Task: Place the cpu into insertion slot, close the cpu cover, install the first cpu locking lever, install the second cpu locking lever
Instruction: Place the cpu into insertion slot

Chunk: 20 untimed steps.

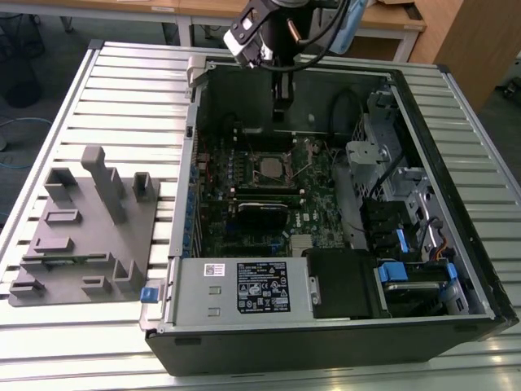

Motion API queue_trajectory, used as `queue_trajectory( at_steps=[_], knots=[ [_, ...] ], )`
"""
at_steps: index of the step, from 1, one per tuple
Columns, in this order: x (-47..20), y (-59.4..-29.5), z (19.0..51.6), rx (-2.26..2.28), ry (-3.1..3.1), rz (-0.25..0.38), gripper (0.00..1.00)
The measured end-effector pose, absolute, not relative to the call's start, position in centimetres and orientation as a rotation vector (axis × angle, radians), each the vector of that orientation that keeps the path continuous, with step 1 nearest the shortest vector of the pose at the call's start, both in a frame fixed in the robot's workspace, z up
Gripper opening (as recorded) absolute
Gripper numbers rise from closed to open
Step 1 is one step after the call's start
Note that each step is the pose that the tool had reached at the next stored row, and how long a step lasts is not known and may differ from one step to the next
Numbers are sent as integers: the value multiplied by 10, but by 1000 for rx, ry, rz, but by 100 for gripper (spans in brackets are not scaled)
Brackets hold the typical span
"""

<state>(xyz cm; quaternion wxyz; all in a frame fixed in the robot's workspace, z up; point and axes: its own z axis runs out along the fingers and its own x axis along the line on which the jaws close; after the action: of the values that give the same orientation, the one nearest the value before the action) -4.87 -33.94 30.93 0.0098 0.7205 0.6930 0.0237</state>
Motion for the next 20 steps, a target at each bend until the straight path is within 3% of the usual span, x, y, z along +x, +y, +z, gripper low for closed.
queue_trajectory(
  at_steps=[15, 20],
  knots=[
    [-49, -339, 372, 2250, 2164, 74, 10],
    [-49, -339, 369, 2249, 2164, 74, 10]
  ],
)
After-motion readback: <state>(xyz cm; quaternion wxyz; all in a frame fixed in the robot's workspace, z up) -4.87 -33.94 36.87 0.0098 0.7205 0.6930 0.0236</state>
